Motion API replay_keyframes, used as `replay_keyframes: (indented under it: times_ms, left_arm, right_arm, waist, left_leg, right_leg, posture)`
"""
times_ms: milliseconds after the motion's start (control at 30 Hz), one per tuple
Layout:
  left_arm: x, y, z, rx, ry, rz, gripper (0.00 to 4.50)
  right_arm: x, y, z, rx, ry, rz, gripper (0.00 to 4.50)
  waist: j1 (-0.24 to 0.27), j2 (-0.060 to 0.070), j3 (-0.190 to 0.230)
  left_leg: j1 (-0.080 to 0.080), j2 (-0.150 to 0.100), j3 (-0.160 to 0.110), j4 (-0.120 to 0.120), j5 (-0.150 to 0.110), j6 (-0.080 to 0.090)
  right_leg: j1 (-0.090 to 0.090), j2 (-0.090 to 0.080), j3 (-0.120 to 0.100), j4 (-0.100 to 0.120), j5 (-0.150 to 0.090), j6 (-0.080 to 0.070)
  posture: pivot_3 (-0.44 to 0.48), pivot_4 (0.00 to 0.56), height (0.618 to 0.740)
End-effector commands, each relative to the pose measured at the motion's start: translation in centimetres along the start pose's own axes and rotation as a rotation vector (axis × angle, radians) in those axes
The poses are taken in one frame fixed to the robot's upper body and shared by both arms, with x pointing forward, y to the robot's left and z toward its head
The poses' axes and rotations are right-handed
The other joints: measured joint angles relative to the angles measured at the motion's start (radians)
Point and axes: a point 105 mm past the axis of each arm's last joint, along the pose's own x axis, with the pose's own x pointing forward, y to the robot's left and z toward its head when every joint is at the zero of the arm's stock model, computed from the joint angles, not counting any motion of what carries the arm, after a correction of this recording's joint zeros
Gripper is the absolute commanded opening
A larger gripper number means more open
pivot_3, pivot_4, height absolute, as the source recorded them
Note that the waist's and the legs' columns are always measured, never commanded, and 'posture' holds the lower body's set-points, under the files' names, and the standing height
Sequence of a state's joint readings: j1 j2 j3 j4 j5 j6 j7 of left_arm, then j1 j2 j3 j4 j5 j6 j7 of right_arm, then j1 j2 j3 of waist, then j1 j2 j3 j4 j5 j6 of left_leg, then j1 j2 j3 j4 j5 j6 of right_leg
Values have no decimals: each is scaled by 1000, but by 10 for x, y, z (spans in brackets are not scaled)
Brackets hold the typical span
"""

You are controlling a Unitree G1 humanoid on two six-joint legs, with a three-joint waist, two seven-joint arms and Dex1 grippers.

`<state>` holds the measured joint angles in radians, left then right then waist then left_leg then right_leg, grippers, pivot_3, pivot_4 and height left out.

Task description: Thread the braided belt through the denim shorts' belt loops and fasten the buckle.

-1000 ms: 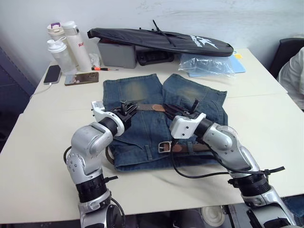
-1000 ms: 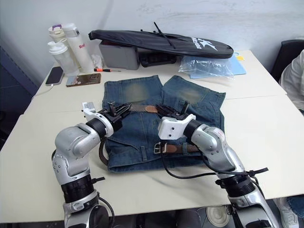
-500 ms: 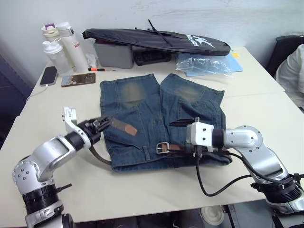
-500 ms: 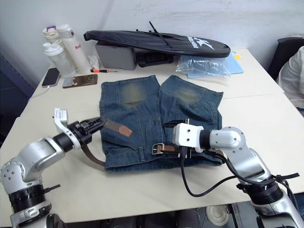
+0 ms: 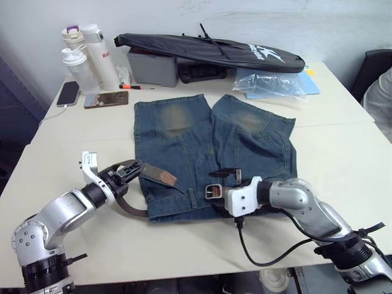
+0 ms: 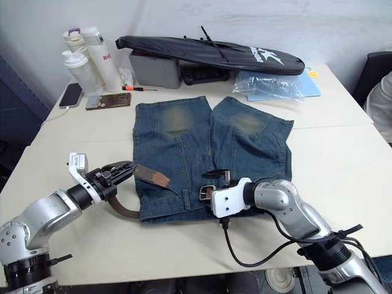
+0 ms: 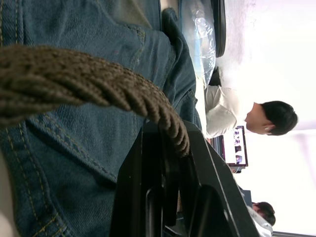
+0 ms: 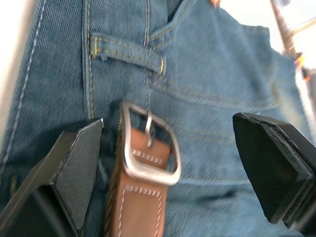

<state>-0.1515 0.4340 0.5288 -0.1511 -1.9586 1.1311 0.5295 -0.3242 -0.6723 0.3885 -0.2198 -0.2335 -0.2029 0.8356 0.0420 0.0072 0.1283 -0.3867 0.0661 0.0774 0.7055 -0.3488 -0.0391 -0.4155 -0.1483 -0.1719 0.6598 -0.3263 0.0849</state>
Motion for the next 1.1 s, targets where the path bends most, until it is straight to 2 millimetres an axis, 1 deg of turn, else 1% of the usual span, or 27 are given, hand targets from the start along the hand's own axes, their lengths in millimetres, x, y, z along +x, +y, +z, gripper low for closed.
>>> replay_keyframes:
  times_ms: [33, 133, 233, 367, 467, 500, 600, 700, 733, 833, 933, 1033, 1100]
  left_arm:
    - [-2, -13, 4, 42, -7, -43, 0]
    - [-1, -13, 5, 44, -3, -43, 0]
    - [-3, -12, 3, 60, 31, -49, 0]
    - [-8, -12, 0, 98, 92, -50, 0]
    - [-9, -17, -6, 139, 124, -65, 0]
    - [-9, -19, -9, 153, 130, -66, 0]
    - [-5, -24, -26, 182, 151, -55, 0]
    - [-3, -22, -34, 174, 136, -26, 0]
    - [-3, -21, -37, 174, 135, -8, 0]
    - [-3, -17, -40, 156, 115, 32, 0]
    - [-4, -13, -42, 164, 117, 74, 0]
    - [-5, -11, -40, 167, 99, 103, 0]
    - [-5, -7, -35, 207, 76, 151, 0]
  right_arm:
    - [-1, 2, 7, 19, -46, -9, 4470]
    - [-7, 0, 12, 65, -89, -11, 4470]
    - [-17, 0, 18, 146, -134, 14, 4470]
    - [-32, -2, 23, 191, -136, 77, 4470]
    - [-44, -9, 29, 269, -144, 121, 3739]
    - [-47, -11, 30, 283, -138, 143, 3148]
    - [-67, -25, 30, 422, -92, 203, 1843]
    - [-80, -35, 35, 521, -84, 240, 334]
    - [-83, -38, 37, 557, -88, 248, 29]
    - [-89, -42, 41, 600, -84, 262, 29]
    - [-92, -43, 37, 605, -41, 261, 29]
    - [-93, -43, 33, 619, -13, 263, 29]
    - [-92, -42, 30, 622, 5, 257, 29]
  waist:
    - [0, 0, 0]
    - [-1, 0, 1]
    - [0, 0, 2]
    - [2, 1, 3]
    - [4, 2, 3]
    - [5, 3, 4]
    - [6, 4, 7]
    - [9, 3, 8]
    - [9, 2, 8]
    - [11, 2, 9]
    - [12, 3, 10]
    - [12, 2, 11]
    - [12, 2, 11]
  left_leg:
    - [0, 0, 0, 0, 0, 0]
    - [0, 0, -1, 0, 0, 0]
    - [0, 0, -1, 0, 0, 0]
    - [0, 0, -2, 0, 0, 0]
    - [0, 0, -3, -1, 0, 0]
    - [0, 0, -3, -1, 0, 0]
    - [0, 0, -3, -2, -1, 1]
    - [0, 0, -4, -4, -1, 2]
    - [0, 0, -5, -5, -1, 2]
    - [1, 0, -10, -7, -1, 1]
    - [1, 0, -10, -7, 0, 1]
    - [1, -1, -9, -7, 0, 2]
    - [1, -2, -9, -7, -1, 2]
  right_leg:
    - [0, 0, 0, 0, 0, 0]
    - [0, 0, 0, 1, 0, 0]
    - [0, 0, 0, 1, 0, 0]
    - [0, 0, -1, 0, 0, -1]
    - [0, 0, -1, 0, -1, -1]
    - [0, 0, -1, 0, -1, -1]
    - [1, 0, -1, -2, -1, -1]
    - [2, -1, 3, -4, 0, -1]
    - [2, -1, 4, -4, 0, -2]
    - [3, 0, 3, -6, -1, -3]
    - [3, 0, 3, -7, -1, -3]
    - [3, 0, 3, -7, 0, -2]
    - [4, 0, 3, -8, 0, -2]
  posture:
    - [0, 150, 642]
    - [0, 150, 642]
    - [0, 150, 642]
    - [0, 150, 642]
    - [0, 150, 642]
    - [0, 150, 642]
    - [0, 150, 642]
    - [0, 150, 642]
    - [0, 150, 642]
    - [0, 150, 642]
    - [0, 150, 642]
    - [0, 150, 642]
    - [0, 150, 642]
